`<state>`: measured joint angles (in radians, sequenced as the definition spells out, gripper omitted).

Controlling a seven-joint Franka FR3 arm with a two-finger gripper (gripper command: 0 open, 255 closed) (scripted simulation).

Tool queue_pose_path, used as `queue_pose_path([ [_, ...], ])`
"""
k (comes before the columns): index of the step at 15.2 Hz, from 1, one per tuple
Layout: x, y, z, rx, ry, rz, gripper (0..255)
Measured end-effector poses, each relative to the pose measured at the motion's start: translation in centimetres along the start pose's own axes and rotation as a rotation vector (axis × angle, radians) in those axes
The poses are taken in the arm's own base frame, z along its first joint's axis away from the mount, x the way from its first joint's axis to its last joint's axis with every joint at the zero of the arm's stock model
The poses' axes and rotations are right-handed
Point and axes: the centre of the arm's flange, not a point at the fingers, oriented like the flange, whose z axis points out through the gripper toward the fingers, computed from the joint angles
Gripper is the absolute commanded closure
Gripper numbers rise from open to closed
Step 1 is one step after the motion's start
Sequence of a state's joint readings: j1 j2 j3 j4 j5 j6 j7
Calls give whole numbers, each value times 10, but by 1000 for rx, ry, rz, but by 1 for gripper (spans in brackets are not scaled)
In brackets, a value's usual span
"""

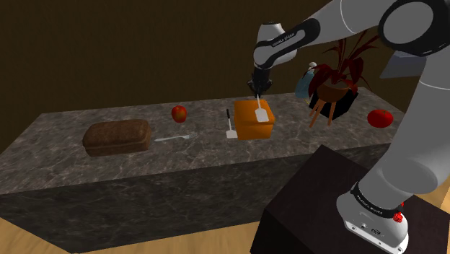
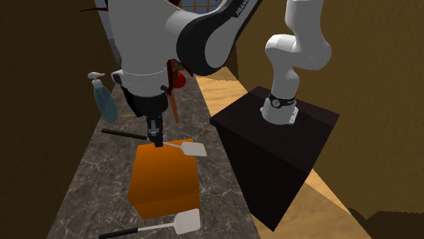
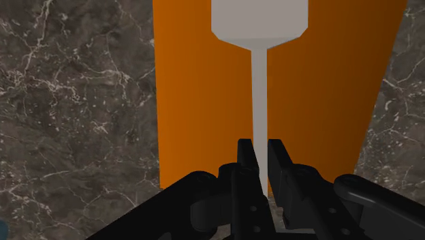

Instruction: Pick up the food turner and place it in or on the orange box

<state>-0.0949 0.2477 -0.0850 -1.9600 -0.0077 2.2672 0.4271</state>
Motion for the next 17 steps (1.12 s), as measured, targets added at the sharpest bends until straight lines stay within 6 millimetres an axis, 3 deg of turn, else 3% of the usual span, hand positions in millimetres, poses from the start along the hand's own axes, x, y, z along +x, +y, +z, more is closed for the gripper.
queue_pose_path([
  [11,-4,0,58,0,0,0,255],
  [17,-4,0,63,0,0,0,255],
])
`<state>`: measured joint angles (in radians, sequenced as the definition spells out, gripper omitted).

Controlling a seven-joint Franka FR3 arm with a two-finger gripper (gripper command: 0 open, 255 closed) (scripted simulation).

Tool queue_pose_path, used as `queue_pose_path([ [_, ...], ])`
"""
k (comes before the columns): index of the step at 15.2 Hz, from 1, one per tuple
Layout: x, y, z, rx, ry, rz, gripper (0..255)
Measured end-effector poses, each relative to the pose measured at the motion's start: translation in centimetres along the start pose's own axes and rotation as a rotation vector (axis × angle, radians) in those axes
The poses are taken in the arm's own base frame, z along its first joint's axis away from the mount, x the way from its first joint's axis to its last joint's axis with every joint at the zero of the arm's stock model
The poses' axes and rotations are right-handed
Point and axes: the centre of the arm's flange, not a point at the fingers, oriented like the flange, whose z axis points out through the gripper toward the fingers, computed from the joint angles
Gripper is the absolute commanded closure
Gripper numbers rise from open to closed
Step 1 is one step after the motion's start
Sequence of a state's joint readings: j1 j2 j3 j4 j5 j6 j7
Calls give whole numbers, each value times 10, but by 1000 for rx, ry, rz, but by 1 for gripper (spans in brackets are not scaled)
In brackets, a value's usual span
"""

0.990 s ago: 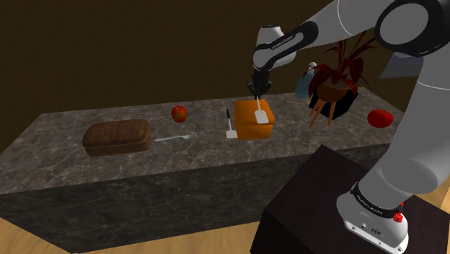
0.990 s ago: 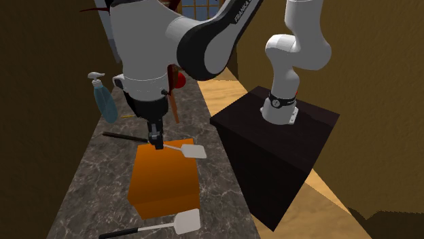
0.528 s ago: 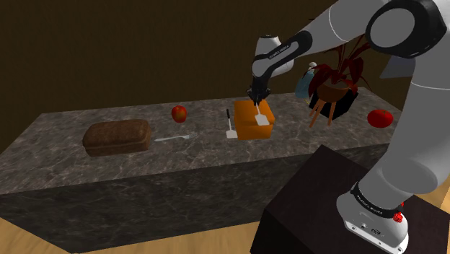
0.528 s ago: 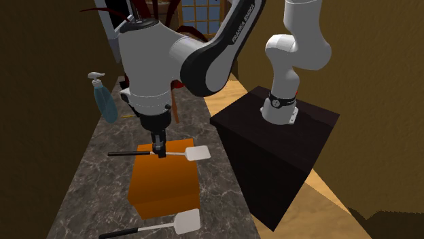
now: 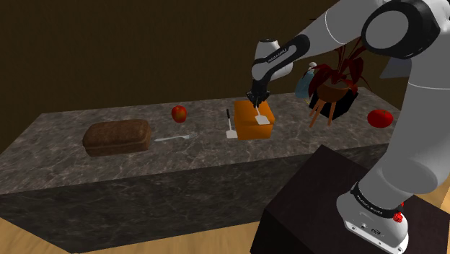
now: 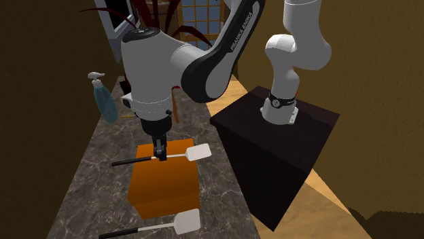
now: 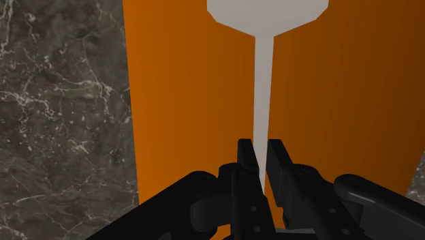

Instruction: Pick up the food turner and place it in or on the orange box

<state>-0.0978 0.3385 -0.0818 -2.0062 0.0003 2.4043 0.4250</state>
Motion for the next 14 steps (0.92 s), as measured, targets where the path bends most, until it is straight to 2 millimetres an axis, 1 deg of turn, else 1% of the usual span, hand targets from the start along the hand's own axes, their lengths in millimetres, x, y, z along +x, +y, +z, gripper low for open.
queue_pose_path([
  [1,0,0,0,0,0,0,255],
  [2,0,0,0,0,0,0,0],
  [8,0,0,0,0,0,0,0],
  [9,1,0,-6,0,0,0,0],
  [12,-2,1,-39,1,1,0,0],
  [14,-1,0,-47,0,1,0,0],
])
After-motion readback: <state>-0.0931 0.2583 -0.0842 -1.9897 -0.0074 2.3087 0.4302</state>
